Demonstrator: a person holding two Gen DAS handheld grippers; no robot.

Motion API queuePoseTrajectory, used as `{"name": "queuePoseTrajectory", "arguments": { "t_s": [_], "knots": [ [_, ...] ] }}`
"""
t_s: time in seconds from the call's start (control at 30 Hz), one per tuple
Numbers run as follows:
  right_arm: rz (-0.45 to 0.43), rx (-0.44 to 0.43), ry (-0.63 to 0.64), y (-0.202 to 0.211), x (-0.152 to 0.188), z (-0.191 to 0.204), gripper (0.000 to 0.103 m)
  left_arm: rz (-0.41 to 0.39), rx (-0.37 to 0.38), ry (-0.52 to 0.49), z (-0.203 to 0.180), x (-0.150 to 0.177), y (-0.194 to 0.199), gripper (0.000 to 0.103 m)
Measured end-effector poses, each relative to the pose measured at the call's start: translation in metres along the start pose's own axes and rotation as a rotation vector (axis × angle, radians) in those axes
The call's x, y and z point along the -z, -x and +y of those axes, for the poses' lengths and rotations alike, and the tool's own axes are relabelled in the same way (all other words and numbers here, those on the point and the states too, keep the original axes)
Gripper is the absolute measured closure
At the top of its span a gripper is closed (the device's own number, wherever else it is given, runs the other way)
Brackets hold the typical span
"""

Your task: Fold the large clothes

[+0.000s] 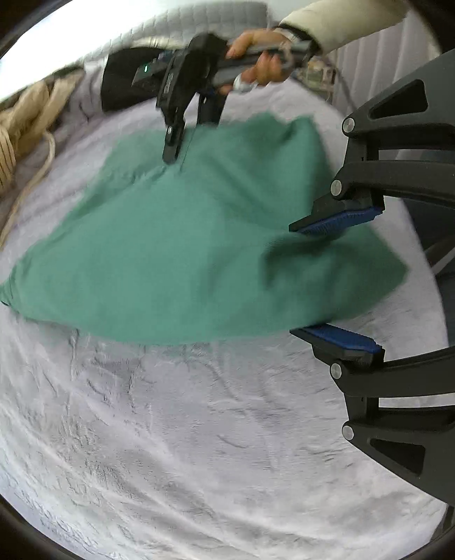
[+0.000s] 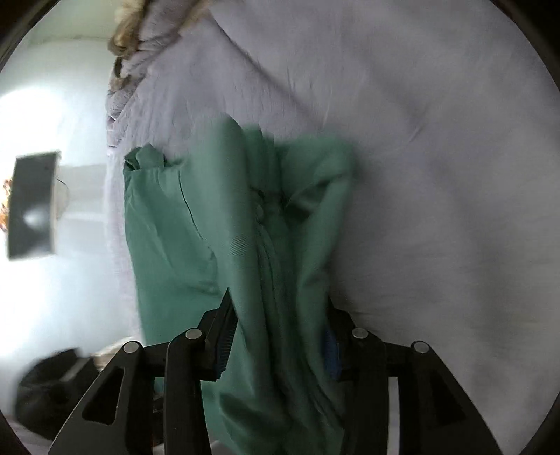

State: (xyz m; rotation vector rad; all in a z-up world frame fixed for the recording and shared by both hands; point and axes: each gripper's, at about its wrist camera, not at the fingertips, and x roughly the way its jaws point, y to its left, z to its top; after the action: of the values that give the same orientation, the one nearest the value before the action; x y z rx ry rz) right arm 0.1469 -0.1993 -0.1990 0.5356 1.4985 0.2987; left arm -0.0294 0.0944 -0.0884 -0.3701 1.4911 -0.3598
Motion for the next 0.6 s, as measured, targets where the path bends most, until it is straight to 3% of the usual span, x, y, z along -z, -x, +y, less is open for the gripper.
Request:
{"name": "queuePoseTrajectory", "arguments": {
  "t_s": [0.07, 0.13, 0.23, 0.33, 0.4, 0.43, 0.5, 0.6],
  "knots": [
    [-0.067, 0.054, 0.018, 0.022, 0.005, 0.009, 0.054, -0.008, -0.005, -0.049, 0.001, 0.008, 0.015, 0.053],
    [-0.081, -0.006, 0.002, 0.042, 0.018, 0.016, 0.054, -0.033, -0.021, -0.072, 0.002, 0.009, 0.03, 0.053],
    [-0.018, -0.043, 0.038, 0.042, 0.044, 0.033, 0.054, -0.083, -0.046, -0.071, 0.01, 0.001, 0.046, 0.053],
    [0.059, -0.017, 0.073, 0.022, 0.075, 0.048, 0.054, -0.118, -0.065, -0.049, 0.018, -0.013, 0.05, 0.053],
    [0.075, 0.048, 0.075, 0.012, 0.085, 0.05, 0.075, -0.11, -0.096, -0.057, 0.013, -0.03, 0.036, 0.053],
    [0.077, 0.105, 0.079, 0.003, 0.091, 0.049, 0.093, -0.096, -0.118, -0.072, 0.011, -0.034, 0.028, 0.053],
    [0.056, 0.19, 0.082, -0.005, 0.101, 0.036, 0.093, -0.07, -0.156, -0.094, 0.0, -0.032, 0.01, 0.053],
    [0.053, 0.179, -0.013, -0.021, 0.099, 0.019, 0.092, -0.051, -0.203, -0.109, -0.004, -0.024, -0.003, 0.035]
  ]
}}
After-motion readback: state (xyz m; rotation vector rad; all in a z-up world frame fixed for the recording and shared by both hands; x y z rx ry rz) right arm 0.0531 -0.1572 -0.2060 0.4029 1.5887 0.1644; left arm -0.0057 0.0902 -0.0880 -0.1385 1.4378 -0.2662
